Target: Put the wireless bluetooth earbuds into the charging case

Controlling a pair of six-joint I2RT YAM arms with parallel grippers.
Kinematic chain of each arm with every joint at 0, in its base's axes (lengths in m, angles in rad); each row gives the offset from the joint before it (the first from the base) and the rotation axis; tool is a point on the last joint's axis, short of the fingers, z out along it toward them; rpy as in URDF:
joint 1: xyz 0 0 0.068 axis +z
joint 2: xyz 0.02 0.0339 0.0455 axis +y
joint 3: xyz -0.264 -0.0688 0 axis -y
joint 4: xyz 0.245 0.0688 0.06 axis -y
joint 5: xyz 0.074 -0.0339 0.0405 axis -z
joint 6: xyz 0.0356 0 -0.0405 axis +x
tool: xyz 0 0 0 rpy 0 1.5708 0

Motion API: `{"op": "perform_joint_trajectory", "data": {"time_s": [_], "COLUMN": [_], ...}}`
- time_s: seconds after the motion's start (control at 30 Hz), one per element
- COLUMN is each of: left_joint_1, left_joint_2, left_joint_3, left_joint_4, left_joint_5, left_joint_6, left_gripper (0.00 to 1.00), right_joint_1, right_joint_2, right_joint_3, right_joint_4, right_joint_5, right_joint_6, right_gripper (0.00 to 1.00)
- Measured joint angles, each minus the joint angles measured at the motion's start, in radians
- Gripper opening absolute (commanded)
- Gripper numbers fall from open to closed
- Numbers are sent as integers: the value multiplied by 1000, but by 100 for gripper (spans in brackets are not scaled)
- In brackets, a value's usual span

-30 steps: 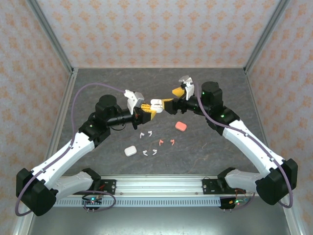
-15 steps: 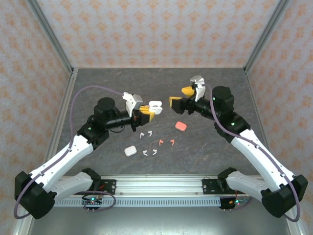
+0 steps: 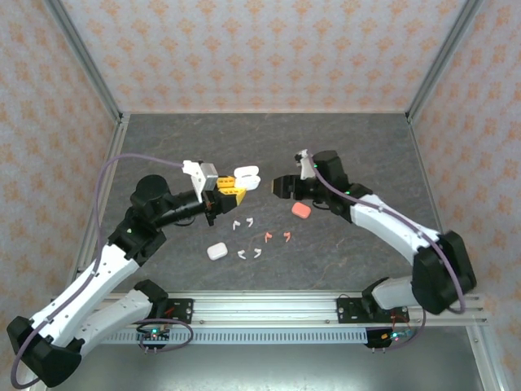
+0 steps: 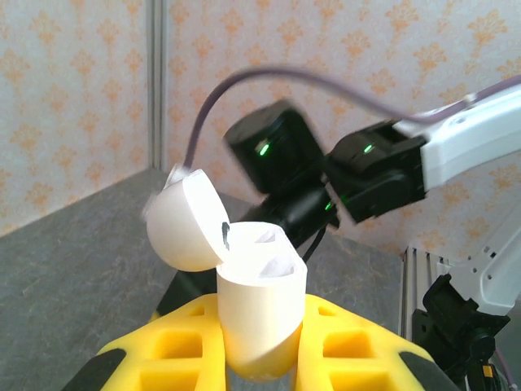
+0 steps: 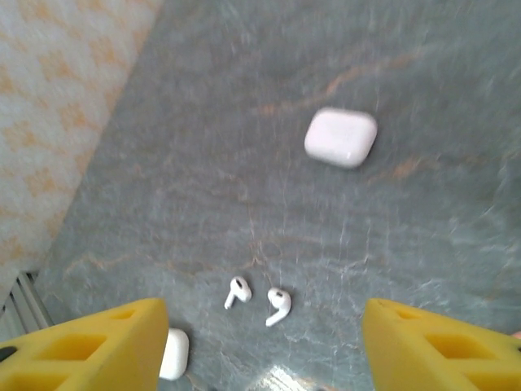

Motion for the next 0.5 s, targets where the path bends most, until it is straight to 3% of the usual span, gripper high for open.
{"op": "perform_joint_trajectory", "data": {"time_s": [0.23,0.5], "left_joint_1": [0,0], "left_joint_2": [-13,-44], "left_joint_3": [0,24], "left_joint_4": [11,13], "left_joint_5": [0,0], "left_joint_6": [-16,-24], "left_gripper": [0,0], "right_joint_1": [130,211], "right_joint_2": [246,483], "right_joint_3": [45,299], "right_joint_4": [21,-53], "right_joint_5": [-34,-41], "right_joint_6": [8,-58], "right_gripper": [56,46]}}
